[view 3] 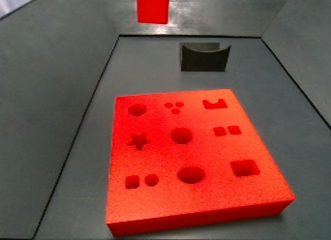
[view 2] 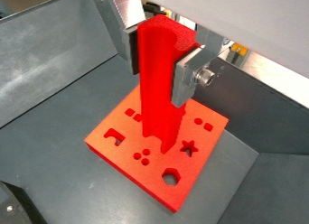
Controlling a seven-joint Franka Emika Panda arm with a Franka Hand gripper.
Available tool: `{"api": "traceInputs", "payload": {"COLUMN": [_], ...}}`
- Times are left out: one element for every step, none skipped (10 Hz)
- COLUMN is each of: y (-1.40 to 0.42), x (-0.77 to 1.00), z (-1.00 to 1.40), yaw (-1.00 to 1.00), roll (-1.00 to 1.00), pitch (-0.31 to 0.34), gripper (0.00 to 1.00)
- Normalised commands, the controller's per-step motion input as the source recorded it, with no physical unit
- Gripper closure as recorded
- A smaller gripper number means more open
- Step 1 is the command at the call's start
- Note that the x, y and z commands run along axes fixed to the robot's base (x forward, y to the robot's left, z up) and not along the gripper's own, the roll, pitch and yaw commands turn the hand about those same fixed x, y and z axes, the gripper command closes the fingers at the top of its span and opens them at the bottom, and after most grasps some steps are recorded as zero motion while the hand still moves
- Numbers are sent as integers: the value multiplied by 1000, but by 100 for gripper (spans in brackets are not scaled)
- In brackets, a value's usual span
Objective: Pick up the arch object. Move up. Rotate the arch object. Move to above the board. Insert the arch object.
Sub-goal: Insert the arch object.
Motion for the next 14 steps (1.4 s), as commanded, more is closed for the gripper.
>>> {"api": "traceInputs", "payload": {"y": [0,14,54,166,157,0,83,206,157,91,0,-11,-9,-66], "x": [0,469,1000,1000,1000,1000,1000,1000,786,634,803,994,1000,897], "z": [-246,-331,-380,-294,-306,-249,-286,-300,-317,-237,-320,-320,-311,-346], "yaw": [23,43,0,0,0,-6,0,103,349,454,346,209,183,120], "roll": [10,0,21,0,0,0,0,24,114,271,249,113,91,117], "pitch": [-144,-54,-66,-54,-47,-84,-10,1,53,97,160,116,91,0], "gripper": [100,100,100,100,100,100,100,100,100,100,100,100,100,100]}}
